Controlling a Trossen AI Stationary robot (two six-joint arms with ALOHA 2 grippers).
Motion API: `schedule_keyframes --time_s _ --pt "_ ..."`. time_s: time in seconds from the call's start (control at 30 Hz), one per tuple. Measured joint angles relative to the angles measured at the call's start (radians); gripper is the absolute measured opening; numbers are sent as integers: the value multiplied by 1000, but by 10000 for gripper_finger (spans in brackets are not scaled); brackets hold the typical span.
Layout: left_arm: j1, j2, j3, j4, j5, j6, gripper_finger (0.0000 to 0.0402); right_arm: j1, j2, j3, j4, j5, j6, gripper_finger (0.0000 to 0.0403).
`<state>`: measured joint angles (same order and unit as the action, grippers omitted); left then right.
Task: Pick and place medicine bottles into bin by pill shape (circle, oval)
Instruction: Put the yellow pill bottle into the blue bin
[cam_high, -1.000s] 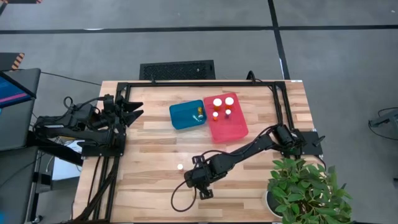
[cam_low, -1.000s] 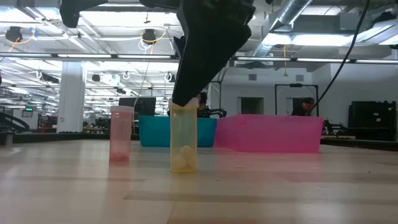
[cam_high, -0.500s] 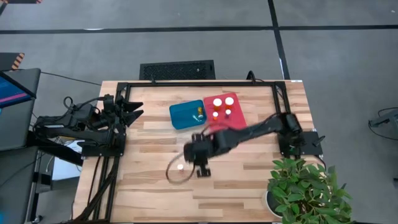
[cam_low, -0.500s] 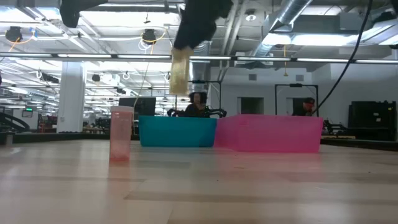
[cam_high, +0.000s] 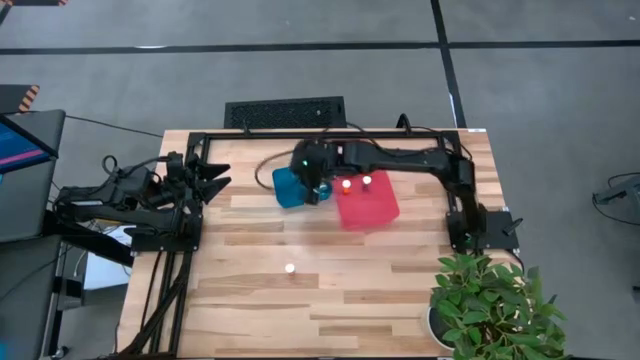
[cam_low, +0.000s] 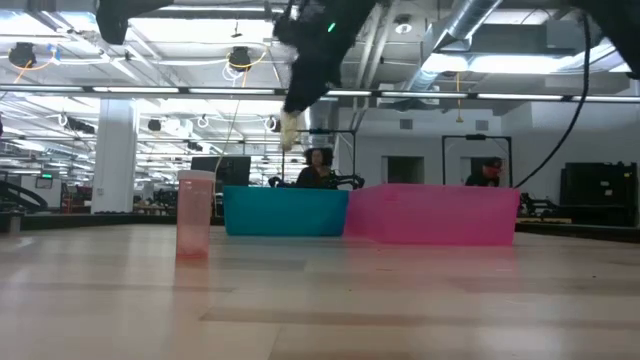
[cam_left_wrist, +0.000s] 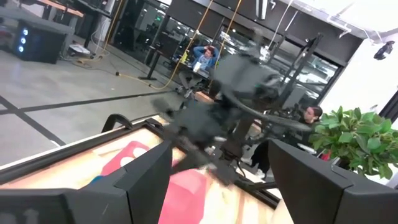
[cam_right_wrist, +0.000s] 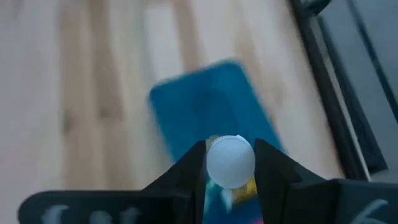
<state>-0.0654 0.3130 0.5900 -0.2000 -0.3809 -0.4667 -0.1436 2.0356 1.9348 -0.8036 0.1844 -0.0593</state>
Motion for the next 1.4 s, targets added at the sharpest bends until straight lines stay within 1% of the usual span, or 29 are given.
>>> schedule_keyframes --time_s 0.03,0.13,0.2,0.27,0.33,0.4,0.47,0.6,0.87,1.3,1.4 --pt "0 0 0 -2 0 0 259 -16 14 2 24 0 1 112" --pt "0 0 0 -8 0 11 259 -53 46 -1 0 5 2 112" --pt "0 0 0 -15 0 18 259 -69 69 3 41 4 0 112" --pt "0 0 0 -16 0 16 259 -82 90 0 -5 0 -17 113" --pt "1 0 0 -18 -17 11 259 -87 117 1 49 -2 -22 113" --pt "0 0 0 -19 -26 9 259 -97 134 1 12 -5 -45 113" --pt "1 0 0 -19 -44 6 259 -101 156 2 47 -5 -67 113" --pt "2 0 0 -14 -89 -13 259 -115 194 1 52 -5 -99 113" --pt "2 0 0 -19 -130 -14 259 -128 213 1 52 -23 -125 113" --pt "2 0 0 -16 -144 -24 259 -132 211 1 64 -37 -136 113" --pt "2 0 0 -16 -144 -24 259 -138 211 0 65 -55 -135 113"
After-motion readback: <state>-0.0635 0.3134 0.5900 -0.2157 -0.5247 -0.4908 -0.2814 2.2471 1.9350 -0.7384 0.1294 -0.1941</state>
